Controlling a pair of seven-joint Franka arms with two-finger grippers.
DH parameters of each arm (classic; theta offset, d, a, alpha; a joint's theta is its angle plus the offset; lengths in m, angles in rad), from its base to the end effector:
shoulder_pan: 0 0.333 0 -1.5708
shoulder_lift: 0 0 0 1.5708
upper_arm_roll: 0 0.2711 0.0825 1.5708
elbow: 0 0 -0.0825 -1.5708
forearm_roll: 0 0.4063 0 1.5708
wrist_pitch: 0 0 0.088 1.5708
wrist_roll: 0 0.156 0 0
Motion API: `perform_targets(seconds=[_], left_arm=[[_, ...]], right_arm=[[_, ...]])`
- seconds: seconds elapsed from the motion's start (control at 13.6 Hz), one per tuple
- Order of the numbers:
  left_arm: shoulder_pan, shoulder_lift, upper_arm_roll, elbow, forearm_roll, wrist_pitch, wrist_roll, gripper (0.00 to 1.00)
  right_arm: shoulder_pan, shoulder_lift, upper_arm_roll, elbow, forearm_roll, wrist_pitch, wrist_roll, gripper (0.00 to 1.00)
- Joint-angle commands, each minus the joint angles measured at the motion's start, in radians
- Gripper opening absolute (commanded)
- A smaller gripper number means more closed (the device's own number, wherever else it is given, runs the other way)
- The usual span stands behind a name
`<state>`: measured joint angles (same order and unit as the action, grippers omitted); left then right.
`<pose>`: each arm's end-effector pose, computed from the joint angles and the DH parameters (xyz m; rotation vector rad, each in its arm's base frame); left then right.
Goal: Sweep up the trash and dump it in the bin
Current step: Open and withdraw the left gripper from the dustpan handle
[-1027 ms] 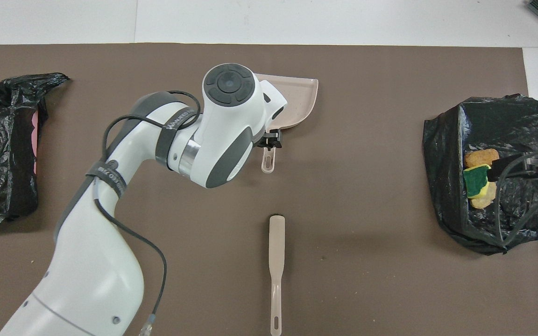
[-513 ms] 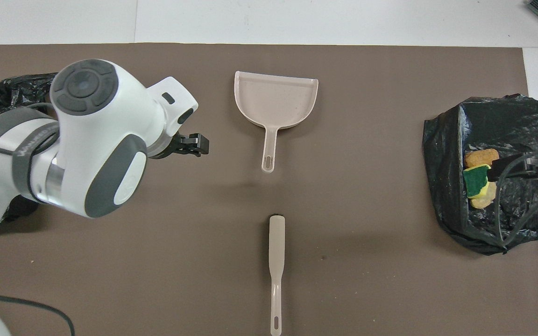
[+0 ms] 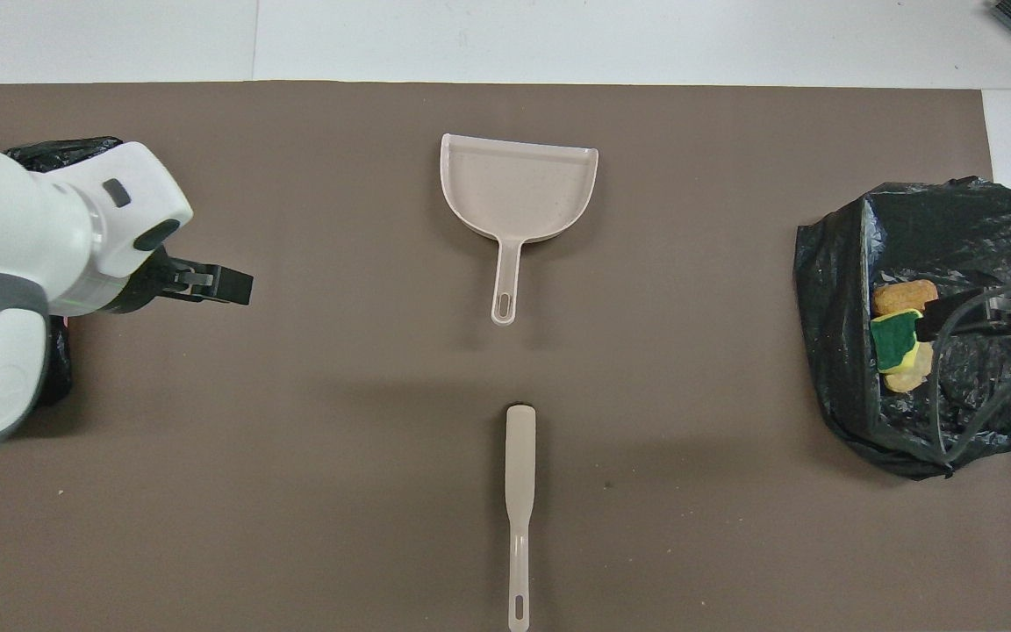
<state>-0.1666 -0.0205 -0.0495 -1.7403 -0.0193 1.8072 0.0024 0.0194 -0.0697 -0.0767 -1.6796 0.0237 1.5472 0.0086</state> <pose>0.5779 -0.1296 0.4793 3.0937 -0.3336 0.1323 0.5500 -0.0287 0.5145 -3.1079 0.1022 0.0967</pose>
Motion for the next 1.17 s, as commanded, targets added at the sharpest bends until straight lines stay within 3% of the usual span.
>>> perform_targets(seconds=[0.0, 0.44, 1.1], left_arm=[[0.071, 0.001, -0.009, 0.123, 0.012, -0.141, 0.097, 1.00], [0.139, 0.065, -0.009, 0.347, 0.010, -0.362, 0.107, 1.00], [0.137, -0.001, -0.009, 0.245, 0.012, -0.348, 0.111, 1.00]], right_arm=[[-0.012, -0.010, 0.008, -0.008, -0.005, -0.003, -0.018, 1.00], [-0.012, -0.010, 0.008, -0.008, -0.005, -0.004, -0.018, 1.00], [-0.013, -0.010, 0.008, -0.008, -0.005, -0.004, -0.018, 1.00]])
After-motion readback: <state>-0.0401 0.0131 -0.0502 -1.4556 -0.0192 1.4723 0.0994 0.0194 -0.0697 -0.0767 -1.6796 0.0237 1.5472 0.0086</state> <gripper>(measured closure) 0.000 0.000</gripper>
